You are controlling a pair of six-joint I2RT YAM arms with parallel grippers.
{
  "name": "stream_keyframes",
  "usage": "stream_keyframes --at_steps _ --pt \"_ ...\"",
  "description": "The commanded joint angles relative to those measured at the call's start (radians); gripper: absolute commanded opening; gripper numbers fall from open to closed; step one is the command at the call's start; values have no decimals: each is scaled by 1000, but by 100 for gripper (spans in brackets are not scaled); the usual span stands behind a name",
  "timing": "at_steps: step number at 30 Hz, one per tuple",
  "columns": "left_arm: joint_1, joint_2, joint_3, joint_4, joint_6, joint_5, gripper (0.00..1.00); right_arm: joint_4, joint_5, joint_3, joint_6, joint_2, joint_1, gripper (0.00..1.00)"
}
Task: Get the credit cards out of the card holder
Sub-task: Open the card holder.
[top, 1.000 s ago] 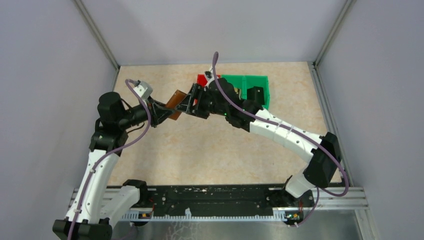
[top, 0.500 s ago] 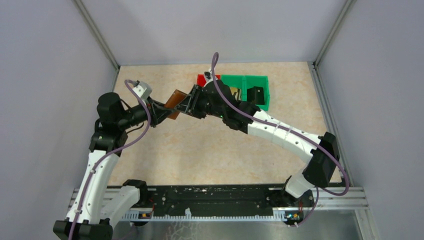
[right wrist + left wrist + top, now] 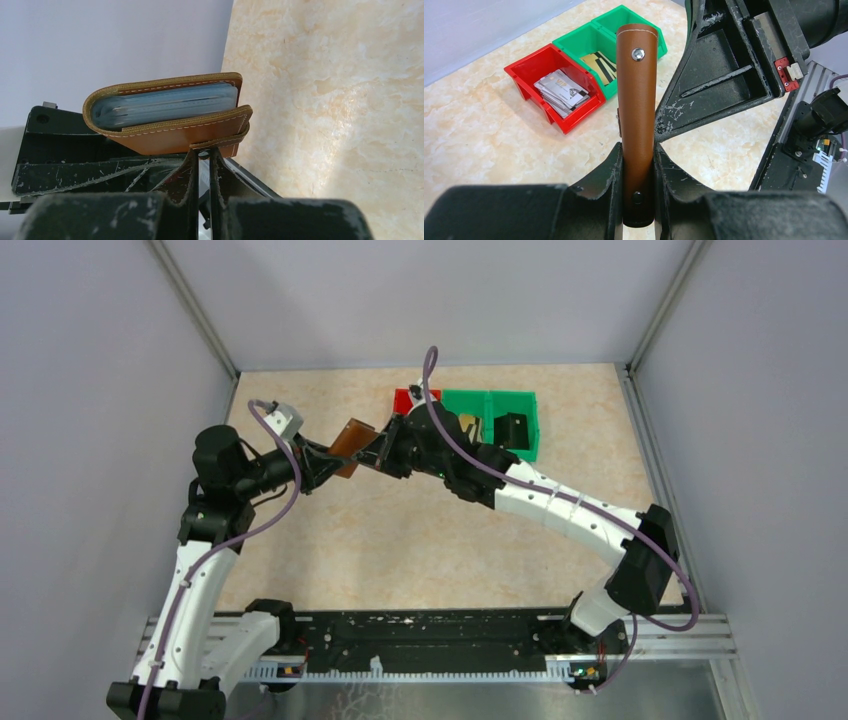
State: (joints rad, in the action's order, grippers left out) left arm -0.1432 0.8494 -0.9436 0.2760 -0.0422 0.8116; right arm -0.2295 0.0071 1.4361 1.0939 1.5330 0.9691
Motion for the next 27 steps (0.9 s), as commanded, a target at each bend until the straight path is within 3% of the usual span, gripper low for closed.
stream_keyframes --at_steps 1,18,27 --pt "-21 -40 -4 -34 16 148 0 50 104 34 -14 -2 6 0" --pt "-21 -54 12 -73 22 -24 0 -102 404 30 -143 -30 74 0" --pt "-21 -46 12 -74 101 -160 0 -162 597 65 -222 -18 133 0"
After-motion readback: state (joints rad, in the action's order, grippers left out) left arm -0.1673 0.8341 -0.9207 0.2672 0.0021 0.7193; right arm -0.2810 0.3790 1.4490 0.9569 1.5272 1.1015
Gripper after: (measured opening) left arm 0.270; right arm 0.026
